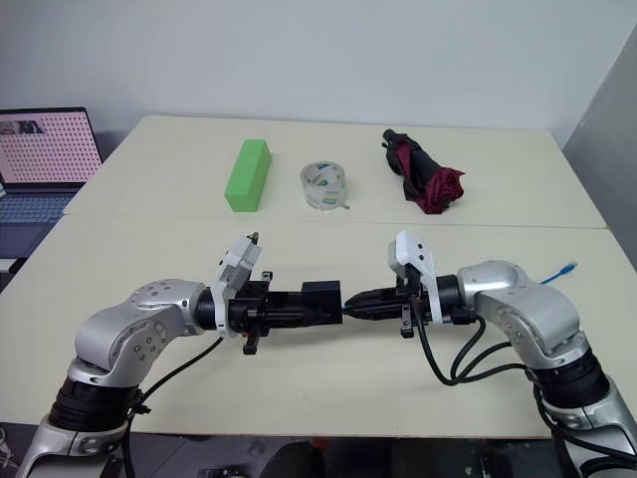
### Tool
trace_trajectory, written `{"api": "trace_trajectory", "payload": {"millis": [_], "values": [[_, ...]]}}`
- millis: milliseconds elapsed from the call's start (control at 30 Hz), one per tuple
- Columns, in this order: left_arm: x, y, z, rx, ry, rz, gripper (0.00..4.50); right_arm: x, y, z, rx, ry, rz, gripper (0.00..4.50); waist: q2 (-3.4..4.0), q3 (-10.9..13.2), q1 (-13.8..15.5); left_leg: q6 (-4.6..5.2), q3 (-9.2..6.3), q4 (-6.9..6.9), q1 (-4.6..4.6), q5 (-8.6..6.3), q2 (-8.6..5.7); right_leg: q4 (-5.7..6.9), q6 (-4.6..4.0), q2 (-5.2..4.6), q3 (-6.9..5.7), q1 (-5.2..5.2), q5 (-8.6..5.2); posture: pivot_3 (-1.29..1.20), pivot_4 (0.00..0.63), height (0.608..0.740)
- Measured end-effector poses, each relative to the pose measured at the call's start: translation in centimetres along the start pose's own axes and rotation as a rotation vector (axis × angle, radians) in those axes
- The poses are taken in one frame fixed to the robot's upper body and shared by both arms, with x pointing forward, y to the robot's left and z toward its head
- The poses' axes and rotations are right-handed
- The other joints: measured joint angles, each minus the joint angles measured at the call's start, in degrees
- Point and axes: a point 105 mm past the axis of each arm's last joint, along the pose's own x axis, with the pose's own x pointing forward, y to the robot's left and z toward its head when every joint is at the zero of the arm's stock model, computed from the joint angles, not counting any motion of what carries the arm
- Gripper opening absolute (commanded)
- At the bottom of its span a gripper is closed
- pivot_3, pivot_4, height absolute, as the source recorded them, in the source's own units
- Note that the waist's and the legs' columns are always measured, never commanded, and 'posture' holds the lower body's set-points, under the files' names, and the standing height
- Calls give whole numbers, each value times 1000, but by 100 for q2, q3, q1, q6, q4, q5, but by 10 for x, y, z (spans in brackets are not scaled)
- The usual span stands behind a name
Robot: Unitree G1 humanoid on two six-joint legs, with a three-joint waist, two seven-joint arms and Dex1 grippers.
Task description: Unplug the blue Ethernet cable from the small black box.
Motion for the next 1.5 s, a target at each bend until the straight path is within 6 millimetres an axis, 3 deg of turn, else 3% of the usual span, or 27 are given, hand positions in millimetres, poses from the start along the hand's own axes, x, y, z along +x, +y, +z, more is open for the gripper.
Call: {"api": "trace_trajectory", "payload": {"millis": [567, 733, 1100, 1300, 1433, 1500], "values": [[4, -5, -3, 30, 24, -32, 768, -4, 3, -4, -30, 39, 43, 29, 0, 0, 1, 0, 0, 0, 0, 0, 0, -1, 0, 0, -1, 0, 0, 0, 150, 740], [-12, 2, -6, 51, 68, 38, 768, -20, -5, -21, 9, 111, -19, 25, 0, 1, 2, 17, 0, 0, 0, -9, 0, -1, 0, 0, 1, 0, 0, 0, 150, 740], [-13, 4, -8, 71, 70, 50, 768, -21, -9, -20, 0, 101, -48, 24, 0, 1, 2, 17, 0, 0, -1, -9, 0, -2, 0, 0, 0, 0, 0, 0, 150, 740], [-19, 13, -17, 94, 102, 125, 768, -46, -68, -42, -43, 149, -375, 24, 1, 2, 4, 10, 4, -1, -1, -6, -1, -2, 0, 0, 3, -4, 0, 0, 150, 740], [-20, 18, -25, 129, 129, 175, 768, -73, -119, -76, -64, 253, -713, 24, 3, 3, -13, -1, 16, -4, -1, 1, 1, 2, 0, 0, 11, -11, 0, 0, 150, 740], [-20, 20, -26, 144, 133, 195, 768, -78, -130, -85, -62, 268, -789, 717, 5, 4, -10, -2, 20, -4, 1, 1, 2, 4, 0, 0, 15, -12, 0, 0, 150, 740]]}}
